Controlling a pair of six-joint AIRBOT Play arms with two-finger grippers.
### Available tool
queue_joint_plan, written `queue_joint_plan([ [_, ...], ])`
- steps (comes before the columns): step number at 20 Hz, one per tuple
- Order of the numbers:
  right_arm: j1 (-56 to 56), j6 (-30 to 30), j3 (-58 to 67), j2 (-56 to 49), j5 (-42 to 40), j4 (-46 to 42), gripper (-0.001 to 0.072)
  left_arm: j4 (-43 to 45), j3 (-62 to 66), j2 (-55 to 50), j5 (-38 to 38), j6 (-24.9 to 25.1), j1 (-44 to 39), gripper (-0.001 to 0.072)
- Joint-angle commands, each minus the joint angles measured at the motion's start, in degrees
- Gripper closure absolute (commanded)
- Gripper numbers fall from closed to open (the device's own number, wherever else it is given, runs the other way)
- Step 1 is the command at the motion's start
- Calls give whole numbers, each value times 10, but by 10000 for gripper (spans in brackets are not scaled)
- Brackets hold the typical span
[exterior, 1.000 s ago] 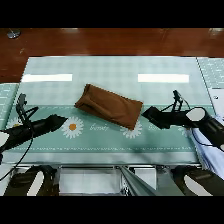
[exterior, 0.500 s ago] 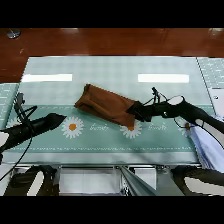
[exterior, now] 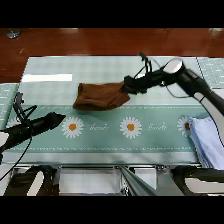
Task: Fold the shirts.
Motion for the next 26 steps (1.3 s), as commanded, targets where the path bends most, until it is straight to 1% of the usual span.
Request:
queue_joint_plan([
  [1,-9,63,167,25,103,-114,681,0,0,0,0,0,0,679],
  [3,-23,79,256,40,156,-136,681,0,0,0,-3,0,0,679],
  [6,-72,129,336,70,240,-224,681,0,0,0,-3,0,0,679],
  [9,-153,126,347,107,336,-289,681,0,0,1,-9,0,0,679],
  [10,-180,117,347,118,375,-320,681,0,0,1,-12,0,0,679],
  [12,-235,118,346,141,439,-401,681,0,0,1,-13,0,0,679],
  [13,-270,125,337,160,439,-416,681,0,0,0,-12,0,0,679],
  [15,-342,146,296,207,439,-414,681,0,0,0,-12,0,0,679],
  [17,-409,161,219,266,439,-415,680,0,0,0,-12,0,0,679],
  [18,-445,162,171,304,439,-423,680,0,0,0,-12,0,0,679],
  [19,-480,149,130,336,439,-440,680,0,0,0,-12,0,0,679],
  [21,-552,103,57,395,439,-478,680,0,0,0,-14,8,0,679],
  [23,-622,110,-13,452,439,-540,680,0,0,0,-14,20,0,679],
  [25,-678,130,-72,505,436,-626,680,0,0,0,-14,20,0,679],
  [26,-694,146,-97,524,429,-648,680,0,0,0,-15,20,0,679],
])
